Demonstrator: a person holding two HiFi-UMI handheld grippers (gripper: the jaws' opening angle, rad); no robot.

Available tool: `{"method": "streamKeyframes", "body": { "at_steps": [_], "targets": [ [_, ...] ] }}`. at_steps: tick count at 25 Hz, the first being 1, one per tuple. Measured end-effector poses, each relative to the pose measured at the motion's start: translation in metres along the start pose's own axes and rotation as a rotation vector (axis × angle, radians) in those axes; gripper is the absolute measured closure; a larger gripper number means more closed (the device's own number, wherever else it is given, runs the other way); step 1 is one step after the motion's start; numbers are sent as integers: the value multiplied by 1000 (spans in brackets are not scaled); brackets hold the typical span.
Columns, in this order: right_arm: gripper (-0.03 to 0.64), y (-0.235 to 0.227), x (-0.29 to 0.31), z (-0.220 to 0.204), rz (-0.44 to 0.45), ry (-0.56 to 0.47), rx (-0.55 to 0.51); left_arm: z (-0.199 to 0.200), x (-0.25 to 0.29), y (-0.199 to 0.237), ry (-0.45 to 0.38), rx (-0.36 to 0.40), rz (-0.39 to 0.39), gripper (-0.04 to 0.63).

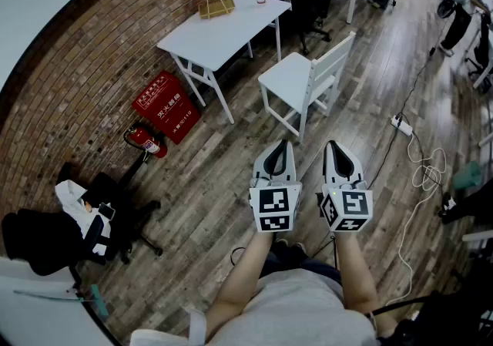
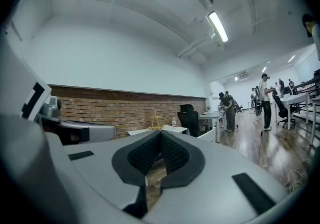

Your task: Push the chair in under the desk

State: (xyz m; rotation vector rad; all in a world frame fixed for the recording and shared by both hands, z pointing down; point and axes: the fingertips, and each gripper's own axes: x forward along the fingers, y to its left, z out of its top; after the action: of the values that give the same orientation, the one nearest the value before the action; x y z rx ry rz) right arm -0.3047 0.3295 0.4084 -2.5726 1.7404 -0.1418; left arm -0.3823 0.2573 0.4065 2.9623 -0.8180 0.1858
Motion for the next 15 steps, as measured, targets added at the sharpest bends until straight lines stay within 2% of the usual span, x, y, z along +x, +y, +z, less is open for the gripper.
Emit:
{"method": "streamKeyframes", "body": {
  "at_steps": [15],
  "targets": [
    [601,-5,0,-3,28,3,23,-6,4,-8,15,4,-3,580]
  ]
}}
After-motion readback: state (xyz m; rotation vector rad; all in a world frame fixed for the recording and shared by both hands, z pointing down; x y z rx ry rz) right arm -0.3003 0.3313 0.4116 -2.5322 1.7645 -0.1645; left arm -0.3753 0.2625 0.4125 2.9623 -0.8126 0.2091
